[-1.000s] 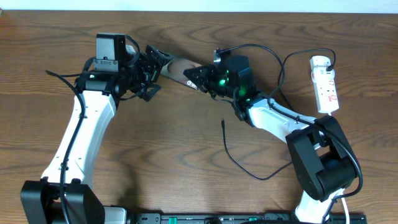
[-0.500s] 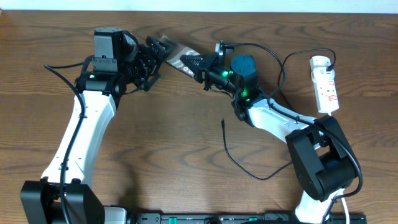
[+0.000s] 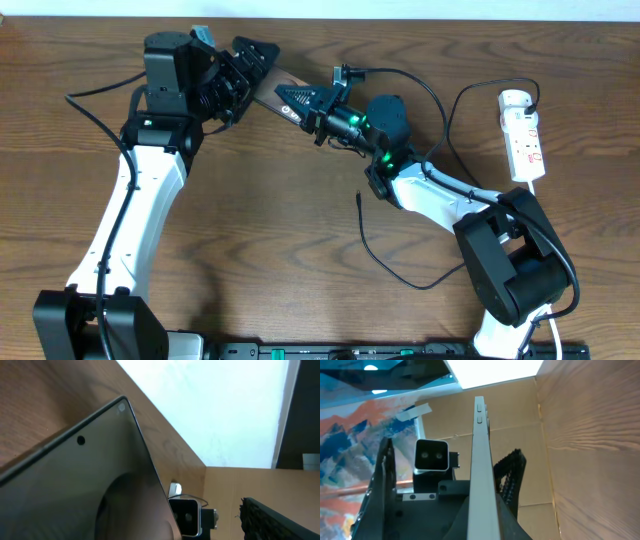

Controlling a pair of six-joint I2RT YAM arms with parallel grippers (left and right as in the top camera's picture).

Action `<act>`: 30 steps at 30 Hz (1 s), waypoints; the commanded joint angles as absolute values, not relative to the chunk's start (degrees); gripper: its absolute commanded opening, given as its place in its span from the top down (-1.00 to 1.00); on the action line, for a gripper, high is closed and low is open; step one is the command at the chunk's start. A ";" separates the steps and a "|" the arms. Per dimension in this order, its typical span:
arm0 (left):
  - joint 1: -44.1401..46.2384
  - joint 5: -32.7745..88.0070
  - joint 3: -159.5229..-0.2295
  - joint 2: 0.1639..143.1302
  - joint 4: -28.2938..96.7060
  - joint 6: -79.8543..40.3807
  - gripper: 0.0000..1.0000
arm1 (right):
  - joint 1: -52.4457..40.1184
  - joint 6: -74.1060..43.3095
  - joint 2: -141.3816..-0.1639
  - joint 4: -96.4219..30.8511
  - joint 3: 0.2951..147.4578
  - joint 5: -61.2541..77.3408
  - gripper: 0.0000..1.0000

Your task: Plug charger to phone and switch on socket

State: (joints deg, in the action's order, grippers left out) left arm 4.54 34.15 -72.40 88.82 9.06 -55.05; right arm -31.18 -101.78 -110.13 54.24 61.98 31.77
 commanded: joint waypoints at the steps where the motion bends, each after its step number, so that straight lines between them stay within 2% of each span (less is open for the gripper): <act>1: 4.25 33.91 -72.71 87.99 8.40 -53.78 -0.88 | -31.73 -103.13 -109.84 56.60 62.63 31.59 0.98; 12: 4.23 36.75 -72.71 87.99 2.07 -53.84 -0.87 | -31.73 -108.77 -109.84 57.74 62.63 26.33 0.98; 22: 4.25 36.97 -72.58 88.47 3.18 -53.54 -0.86 | -31.99 -113.23 -109.84 60.90 62.63 24.12 0.97; 27: 4.25 37.26 -72.53 89.32 3.14 -52.49 -0.56 | -32.88 -113.30 -109.84 60.90 62.63 23.83 0.97; 29: 4.25 37.63 -72.53 89.52 3.09 -52.56 -0.34 | -32.91 -113.27 -109.84 60.90 62.63 23.88 0.97; 30: 4.25 37.78 -72.53 89.56 3.09 -52.53 -0.16 | -32.91 -113.23 -109.84 60.90 62.63 23.90 0.97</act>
